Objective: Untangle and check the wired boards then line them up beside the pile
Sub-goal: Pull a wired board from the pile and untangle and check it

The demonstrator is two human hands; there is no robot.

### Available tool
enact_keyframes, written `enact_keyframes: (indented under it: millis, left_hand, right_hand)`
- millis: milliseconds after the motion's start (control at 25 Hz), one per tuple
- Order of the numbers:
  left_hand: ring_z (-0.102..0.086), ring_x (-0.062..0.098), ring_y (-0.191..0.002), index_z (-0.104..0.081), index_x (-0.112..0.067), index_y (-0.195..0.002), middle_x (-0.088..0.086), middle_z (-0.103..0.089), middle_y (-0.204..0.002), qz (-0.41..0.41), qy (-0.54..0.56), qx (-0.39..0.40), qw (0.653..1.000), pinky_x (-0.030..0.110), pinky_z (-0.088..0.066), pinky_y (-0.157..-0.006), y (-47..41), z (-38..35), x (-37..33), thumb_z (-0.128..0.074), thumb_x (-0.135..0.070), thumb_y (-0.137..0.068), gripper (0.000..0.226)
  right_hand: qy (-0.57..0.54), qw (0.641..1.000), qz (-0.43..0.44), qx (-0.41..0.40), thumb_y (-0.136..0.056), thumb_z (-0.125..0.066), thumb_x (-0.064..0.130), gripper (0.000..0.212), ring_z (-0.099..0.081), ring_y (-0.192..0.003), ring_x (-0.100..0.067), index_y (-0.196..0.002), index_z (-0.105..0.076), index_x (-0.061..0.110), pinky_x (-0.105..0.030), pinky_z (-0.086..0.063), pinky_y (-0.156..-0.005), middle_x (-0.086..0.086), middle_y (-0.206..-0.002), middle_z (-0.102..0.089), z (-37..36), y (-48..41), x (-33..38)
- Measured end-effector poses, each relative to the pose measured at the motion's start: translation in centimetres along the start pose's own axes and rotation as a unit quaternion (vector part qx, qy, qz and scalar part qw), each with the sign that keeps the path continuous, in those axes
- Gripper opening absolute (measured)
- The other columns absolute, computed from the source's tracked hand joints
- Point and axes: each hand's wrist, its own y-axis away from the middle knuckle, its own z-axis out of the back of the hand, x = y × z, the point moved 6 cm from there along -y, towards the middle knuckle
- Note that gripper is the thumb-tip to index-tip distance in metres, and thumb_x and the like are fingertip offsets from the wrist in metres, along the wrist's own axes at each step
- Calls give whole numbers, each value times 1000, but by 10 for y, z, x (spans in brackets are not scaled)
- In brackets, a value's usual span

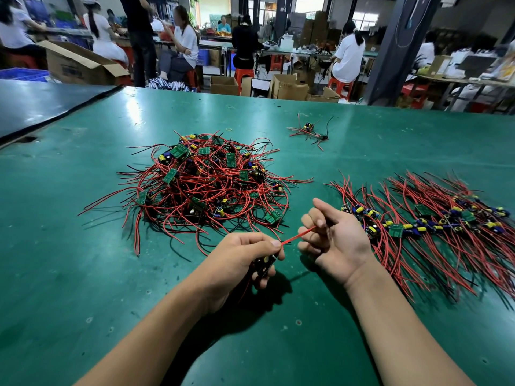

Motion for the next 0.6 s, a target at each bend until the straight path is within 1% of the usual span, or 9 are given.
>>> enact_keyframes:
  millis: [120,200,280,400,480,560,600]
  left_hand:
    - [-49,8,-40,-60,-4,-77,-1,-55,-50,-2,2,-1,1000,18,-38,-38,0,-1,-1,-56,-10,-94,19]
    - [-48,9,-41,-61,-4,-76,-1,-54,-51,-5,5,-7,1000,18,-38,-38,0,2,-1,-56,-10,-94,20]
    - [-48,9,-41,-61,-4,-75,-2,-56,-51,-9,7,-9,1000,18,-38,-38,-1,3,-1,-56,-9,-93,20]
    - [-49,8,-41,-61,-4,-77,-3,-58,-51,-7,7,-6,1000,18,-39,-38,-2,5,0,-56,-9,-94,19]
    - [-50,10,-42,-63,-4,-77,0,-59,-53,-4,6,-4,1000,19,-40,-40,-2,5,3,-57,-11,-94,19]
    - [-52,16,-45,-67,-7,-77,6,-59,-57,-3,-3,-9,1000,22,-42,-46,-4,7,5,-60,-18,-93,20]
    - [-54,18,-46,-69,-7,-79,9,-60,-60,-3,-4,-17,1000,23,-44,-49,-5,9,6,-61,-22,-93,22]
  right_hand:
    - [1,1000,9,-9,-100,-45,31,54,-16,-42,-9,-49,-44,15,-23,-11,-43,4,-55,-25,0,0,0]
    - [5,999,25,-24,-102,-45,38,56,-18,-41,-8,-51,-50,16,-22,-9,-44,4,-58,-25,1,-1,0]
    - [15,999,39,-28,-102,-44,43,58,-19,-40,-7,-51,-51,17,-20,-10,-42,4,-57,-26,0,-2,1]
    - [15,999,41,-28,-102,-46,35,53,-18,-40,-8,-52,-47,17,-21,-14,-39,5,-54,-31,2,-2,3]
    - [11,999,41,-31,-102,-45,34,54,-19,-39,-8,-51,-48,16,-20,-16,-37,6,-53,-33,5,-3,3]
    - [32,997,46,-47,-102,-46,46,53,-20,-38,-6,-59,-57,16,-19,-16,-37,7,-54,-32,6,-3,2]
    - [57,995,53,-54,-98,-48,56,53,-21,-38,-5,-69,-64,14,-19,-17,-37,7,-54,-31,7,-2,2]
